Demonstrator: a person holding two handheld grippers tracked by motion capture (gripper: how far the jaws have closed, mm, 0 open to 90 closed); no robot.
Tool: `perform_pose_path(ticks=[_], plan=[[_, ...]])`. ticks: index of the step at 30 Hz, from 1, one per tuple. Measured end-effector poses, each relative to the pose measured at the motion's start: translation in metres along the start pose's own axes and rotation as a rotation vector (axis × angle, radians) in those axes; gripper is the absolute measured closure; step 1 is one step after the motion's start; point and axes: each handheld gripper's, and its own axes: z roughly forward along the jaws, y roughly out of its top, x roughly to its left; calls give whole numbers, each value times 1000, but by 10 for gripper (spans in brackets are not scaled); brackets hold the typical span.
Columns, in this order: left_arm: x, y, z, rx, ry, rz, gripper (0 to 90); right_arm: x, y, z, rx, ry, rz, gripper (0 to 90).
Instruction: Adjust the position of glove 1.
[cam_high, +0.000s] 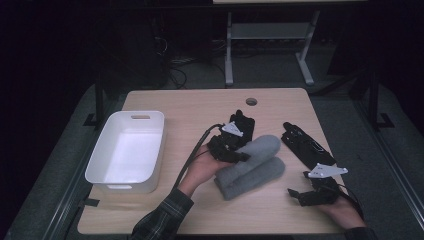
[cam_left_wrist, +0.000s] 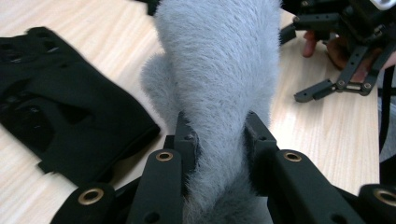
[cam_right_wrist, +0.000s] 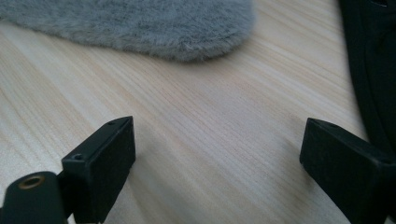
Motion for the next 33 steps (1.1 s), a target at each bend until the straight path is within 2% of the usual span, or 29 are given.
perform_pose_path(ticks=[7,10,19,24,25,29,32,33], plan=[[-6,-2,15,33,-19,22,704,0,0,0,0,0,-1,103],[-7,-3,19,53,-9,35,700,0,0,0,0,0,-1,103],[-9,-10,31,50,-12,13,670,0,0,0,0,0,-1,103],[-12,-10,33,53,-13,34,581,0,0,0,0,0,-1,103],[-11,-10,32,54,-8,49,551,0,0,0,0,0,-1,103],[-13,-6,24,5,0,65,454,0,0,0,0,0,-1,103],[-10,-1,12,-40,5,72,465,0,0,0,0,0,-1,103],[-9,1,8,-55,13,73,519,0,0,0,0,0,-1,103]])
